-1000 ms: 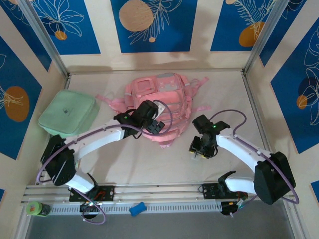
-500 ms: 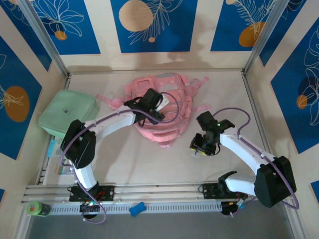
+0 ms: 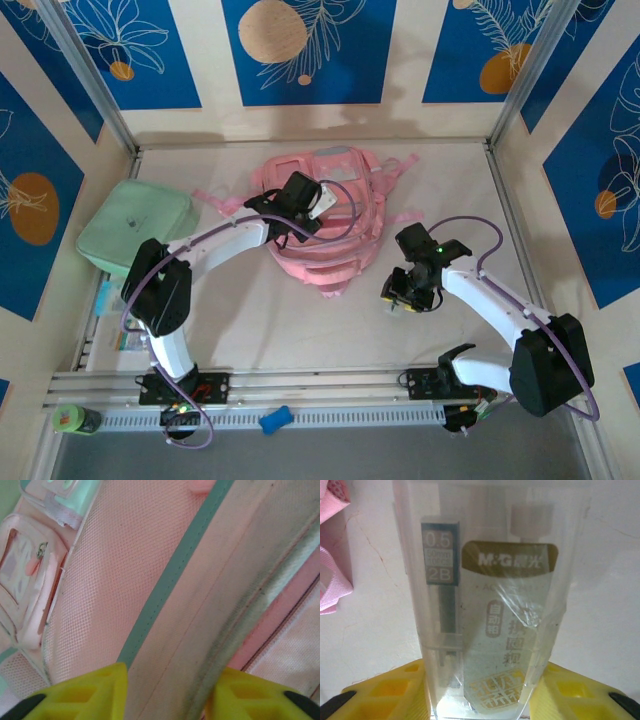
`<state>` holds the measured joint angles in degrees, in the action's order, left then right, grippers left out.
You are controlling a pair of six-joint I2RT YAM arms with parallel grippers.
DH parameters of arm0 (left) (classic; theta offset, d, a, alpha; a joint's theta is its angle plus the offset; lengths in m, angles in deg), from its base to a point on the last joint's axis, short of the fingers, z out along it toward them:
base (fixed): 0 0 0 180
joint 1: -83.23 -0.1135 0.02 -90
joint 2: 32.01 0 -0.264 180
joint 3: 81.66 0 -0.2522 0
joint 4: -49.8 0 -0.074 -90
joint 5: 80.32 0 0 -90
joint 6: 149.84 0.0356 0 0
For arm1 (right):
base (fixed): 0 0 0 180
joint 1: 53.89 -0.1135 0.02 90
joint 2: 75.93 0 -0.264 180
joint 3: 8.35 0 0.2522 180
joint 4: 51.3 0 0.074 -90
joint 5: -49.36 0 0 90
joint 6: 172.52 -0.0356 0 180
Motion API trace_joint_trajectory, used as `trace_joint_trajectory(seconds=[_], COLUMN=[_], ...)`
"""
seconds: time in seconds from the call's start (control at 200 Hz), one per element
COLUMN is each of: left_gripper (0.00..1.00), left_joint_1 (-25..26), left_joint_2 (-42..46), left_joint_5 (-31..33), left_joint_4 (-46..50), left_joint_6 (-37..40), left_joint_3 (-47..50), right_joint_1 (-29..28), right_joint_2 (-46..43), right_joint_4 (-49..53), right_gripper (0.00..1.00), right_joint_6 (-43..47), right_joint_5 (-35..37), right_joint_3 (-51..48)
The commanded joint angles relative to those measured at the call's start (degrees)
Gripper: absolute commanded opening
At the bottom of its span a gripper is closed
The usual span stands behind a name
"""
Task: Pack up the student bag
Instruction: Open the student bag at the top-center of the table, then place the loose stationery in the student bag.
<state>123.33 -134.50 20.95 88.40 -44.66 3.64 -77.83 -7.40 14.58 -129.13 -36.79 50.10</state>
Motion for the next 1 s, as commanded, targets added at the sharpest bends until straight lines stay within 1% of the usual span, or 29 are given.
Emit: trace_joint_trajectory(seconds=[0.0,0.06,0.125,0.19,0.29,0.35,0.455,0.515,0.655,0.755,0.84,0.915,0.995], left_gripper=[0.33,0.23,0.1,0.0,0.0,0.0,0.0,0.0,0.0,0.0,0.0,0.0,0.0], left_joint_1=[-1.57,-1.6,-1.58,-1.55,-1.42,-0.73,0.78,1.67,3.94,5.63,7.1,8.06,7.98], left_joint_2=[0.05,-0.33,-0.83,-1.05,-0.7,-0.2,0.32,0.12,-0.7,-2.27,-4.0,-4.94,-5.69], left_joint_5=[-0.34,-1.5,-2.87,-3.81,-5.05,-6.45,-6.85,-5.54,-5.12,-5.49,-7.38,-5.62,-5.66], left_joint_4=[-1.37,-1.54,-1.34,-0.86,-0.53,0.15,0.21,0.93,1.22,2.21,3.44,3.65,2.8], left_joint_6=[-0.95,-1.33,-1.8,-2.2,-4.0,-5.41,-9.22,-12.43,-18.32,-23.03,-25.79,-28.11,-30.47], left_joint_3=[-1.06,-1.96,-2.88,-3.42,-3.89,-4.54,-6.15,-7.67,-10.17,-13.72,-17.31,-18.89,-19.19], right_joint_1=[0.3,0.31,0.12,-0.13,-0.16,-0.44,-1.46,-1.71,-1.66,-1.79,-1.66,-1.46,-1.65], right_joint_2=[0.32,0.97,1.4,1.77,3.35,4.65,7.43,9.42,13.92,17.12,19.5,21.48,23.58], right_joint_4=[0.61,0.91,1.27,1.41,2.06,2.64,4.45,5.88,8.0,9.04,9.43,8.93,7.92], right_gripper=[0.45,0.45,0.44,0.44,0.44,0.43,0.43,0.43,0.43,0.42,0.42,0.42,0.42], right_joint_6=[1.08,1.38,1.89,2.82,4.53,5.81,8.36,9.66,13.14,15.42,16.3,16.75,17.25], right_joint_5=[-2.08,-2.26,-2.26,-2.39,-4.11,-5.28,-5.68,-5.47,-5.83,-5.79,-5.7,-6.97,-7.32], right_joint_3=[2.18,3.0,4.01,5.39,8.31,10.63,15.37,18.25,24.66,28.95,30.99,32.56,33.72])
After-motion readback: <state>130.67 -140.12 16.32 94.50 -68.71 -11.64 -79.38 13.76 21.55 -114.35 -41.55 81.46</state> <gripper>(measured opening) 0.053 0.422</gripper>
